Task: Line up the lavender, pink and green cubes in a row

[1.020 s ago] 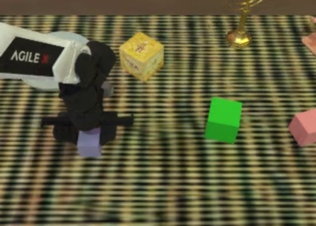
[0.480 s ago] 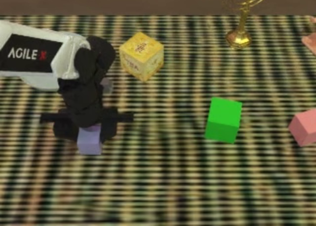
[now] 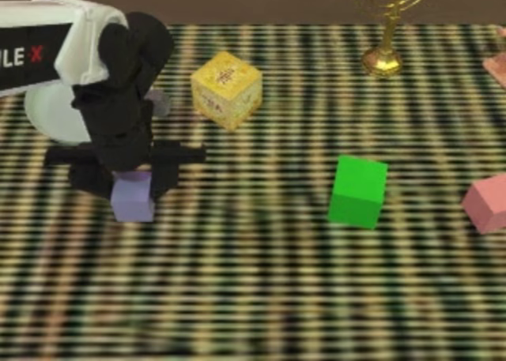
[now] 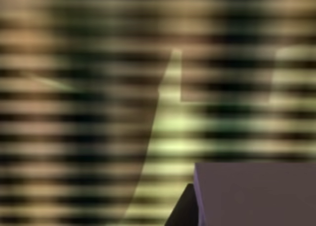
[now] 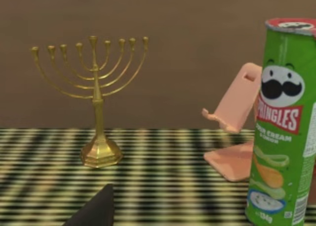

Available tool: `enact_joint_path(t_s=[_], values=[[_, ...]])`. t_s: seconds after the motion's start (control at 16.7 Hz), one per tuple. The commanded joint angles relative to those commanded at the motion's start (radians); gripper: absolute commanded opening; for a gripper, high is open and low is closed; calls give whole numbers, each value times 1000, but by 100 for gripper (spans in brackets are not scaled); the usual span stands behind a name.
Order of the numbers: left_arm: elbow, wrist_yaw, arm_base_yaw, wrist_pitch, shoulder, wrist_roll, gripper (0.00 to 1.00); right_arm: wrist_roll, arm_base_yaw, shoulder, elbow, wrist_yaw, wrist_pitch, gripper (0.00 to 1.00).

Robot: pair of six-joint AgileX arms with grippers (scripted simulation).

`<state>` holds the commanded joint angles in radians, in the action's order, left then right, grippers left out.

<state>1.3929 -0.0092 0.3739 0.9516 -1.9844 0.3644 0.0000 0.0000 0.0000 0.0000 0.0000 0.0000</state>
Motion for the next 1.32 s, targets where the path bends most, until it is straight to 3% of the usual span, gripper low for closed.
enact_joint_path(t_s=[0.3, 0.96, 1.14, 1.32], values=[[35, -1, 38, 21, -34, 31, 0, 0, 0, 0, 0, 0, 0, 100], [705, -3, 487, 322, -392, 493, 0, 0, 0, 0, 0, 0, 0, 100], [786, -4, 556, 362, -435, 563, 0, 0, 0, 0, 0, 0, 0, 100], [791, -5, 562, 365, -438, 569, 0, 0, 0, 0, 0, 0, 0, 100]])
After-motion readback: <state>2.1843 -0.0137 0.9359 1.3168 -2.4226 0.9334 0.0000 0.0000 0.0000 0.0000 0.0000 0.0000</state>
